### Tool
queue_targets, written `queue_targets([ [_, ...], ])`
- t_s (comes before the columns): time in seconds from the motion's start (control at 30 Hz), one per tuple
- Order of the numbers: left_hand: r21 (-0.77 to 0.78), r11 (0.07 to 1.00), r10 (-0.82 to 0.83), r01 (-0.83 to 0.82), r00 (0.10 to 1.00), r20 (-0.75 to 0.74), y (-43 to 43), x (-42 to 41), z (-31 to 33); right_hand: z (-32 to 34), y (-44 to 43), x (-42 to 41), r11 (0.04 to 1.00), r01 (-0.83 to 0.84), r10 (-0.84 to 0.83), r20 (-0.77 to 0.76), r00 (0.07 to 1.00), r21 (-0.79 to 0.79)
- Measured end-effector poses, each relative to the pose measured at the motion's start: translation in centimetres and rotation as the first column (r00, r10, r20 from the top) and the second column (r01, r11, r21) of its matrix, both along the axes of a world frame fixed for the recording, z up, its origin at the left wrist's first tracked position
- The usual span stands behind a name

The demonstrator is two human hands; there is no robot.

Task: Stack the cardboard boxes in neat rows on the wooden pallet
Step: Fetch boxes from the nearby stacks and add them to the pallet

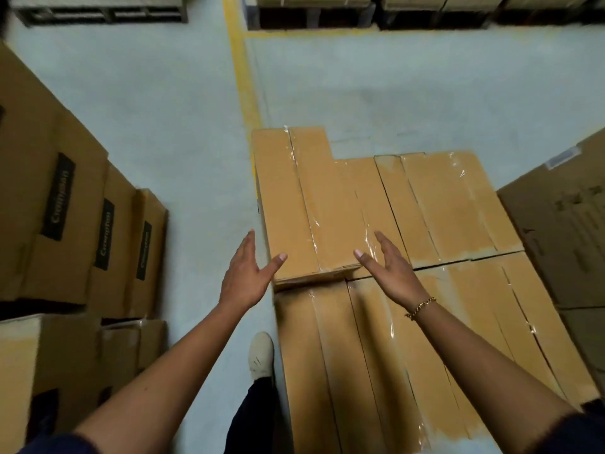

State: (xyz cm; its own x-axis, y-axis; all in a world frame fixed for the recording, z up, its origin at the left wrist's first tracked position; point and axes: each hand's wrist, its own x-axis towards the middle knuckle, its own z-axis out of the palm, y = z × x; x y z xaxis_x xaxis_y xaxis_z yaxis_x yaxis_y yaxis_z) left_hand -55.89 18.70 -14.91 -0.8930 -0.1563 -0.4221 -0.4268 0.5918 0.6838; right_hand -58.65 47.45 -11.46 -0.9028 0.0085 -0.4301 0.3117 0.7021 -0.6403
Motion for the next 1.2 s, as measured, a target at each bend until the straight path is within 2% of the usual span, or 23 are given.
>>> queue_targets([
  [0.23,-0.037,0.999,-0.041,0.037,0.993,-0.115,-0.3,13.5,8.9,7.1,-1.4,11.7,0.992,-0.046,0.040,-0.056,0.998,-0.116],
  [0.6,0.000,0.981,0.195,-0.196,0.975,-0.105,-8.5,32.7,15.7,13.2,-9.3,24.9,0.956,-0.227,0.222,-0.047,0.974,-0.185],
  [0.9,-0.002,0.941,0.338,-0.339,0.940,-0.053,-20.5,44.6,15.2,11.2,-23.6,33.5,0.910,-0.250,0.283,0.053,0.958,-0.331],
  [1.2,0.010,0.889,0.453,-0.457,0.885,0.109,-37.0,52.9,8.1,4.6,-40.2,42.7,0.931,-0.198,0.269,0.208,0.940,-0.307],
])
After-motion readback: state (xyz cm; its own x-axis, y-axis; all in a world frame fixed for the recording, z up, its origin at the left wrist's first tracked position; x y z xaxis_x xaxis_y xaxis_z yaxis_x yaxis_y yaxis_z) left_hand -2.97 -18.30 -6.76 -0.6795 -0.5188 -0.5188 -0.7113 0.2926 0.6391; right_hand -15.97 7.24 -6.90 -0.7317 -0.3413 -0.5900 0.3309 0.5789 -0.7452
